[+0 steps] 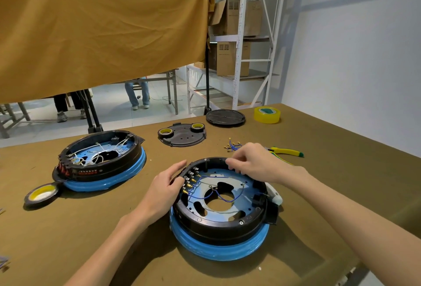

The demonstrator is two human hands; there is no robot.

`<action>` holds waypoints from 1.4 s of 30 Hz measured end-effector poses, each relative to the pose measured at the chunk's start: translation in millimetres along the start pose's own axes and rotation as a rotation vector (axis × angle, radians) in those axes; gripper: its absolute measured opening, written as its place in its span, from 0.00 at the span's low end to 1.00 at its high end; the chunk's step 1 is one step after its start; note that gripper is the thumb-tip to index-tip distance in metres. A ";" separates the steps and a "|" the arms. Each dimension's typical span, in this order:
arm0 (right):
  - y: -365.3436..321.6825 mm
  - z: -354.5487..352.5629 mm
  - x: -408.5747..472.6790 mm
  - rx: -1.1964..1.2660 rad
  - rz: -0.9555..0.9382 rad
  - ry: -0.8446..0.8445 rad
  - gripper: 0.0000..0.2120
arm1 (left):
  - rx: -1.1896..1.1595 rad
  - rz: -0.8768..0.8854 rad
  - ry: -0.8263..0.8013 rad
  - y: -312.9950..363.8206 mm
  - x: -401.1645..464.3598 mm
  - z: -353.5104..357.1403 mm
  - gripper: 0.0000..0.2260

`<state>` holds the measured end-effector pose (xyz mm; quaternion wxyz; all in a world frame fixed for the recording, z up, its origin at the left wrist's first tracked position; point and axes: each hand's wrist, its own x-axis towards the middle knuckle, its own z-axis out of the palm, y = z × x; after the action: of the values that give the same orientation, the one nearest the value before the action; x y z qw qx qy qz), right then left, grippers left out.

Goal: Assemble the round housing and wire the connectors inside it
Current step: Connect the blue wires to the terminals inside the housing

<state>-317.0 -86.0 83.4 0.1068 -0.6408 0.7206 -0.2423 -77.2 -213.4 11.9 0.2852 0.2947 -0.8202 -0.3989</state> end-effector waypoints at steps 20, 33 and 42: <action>22.8 -9.7 -37.8 0.366 -0.038 -0.191 0.04 | 0.273 0.258 -0.016 36.2 -5.9 19.0 0.05; 8.7 -12.3 -35.6 0.392 0.010 -0.169 0.14 | 0.384 0.383 -0.007 52.0 -10.9 24.8 0.19; 21.0 20.0 -64.3 0.538 0.018 0.166 0.14 | 0.127 0.393 -0.205 71.7 -1.8 52.4 0.12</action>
<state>-316.1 -26.2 45.9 0.2160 -0.5609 0.6423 -0.4755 -131.2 -150.2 43.2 0.2535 0.1048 -0.9100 -0.3110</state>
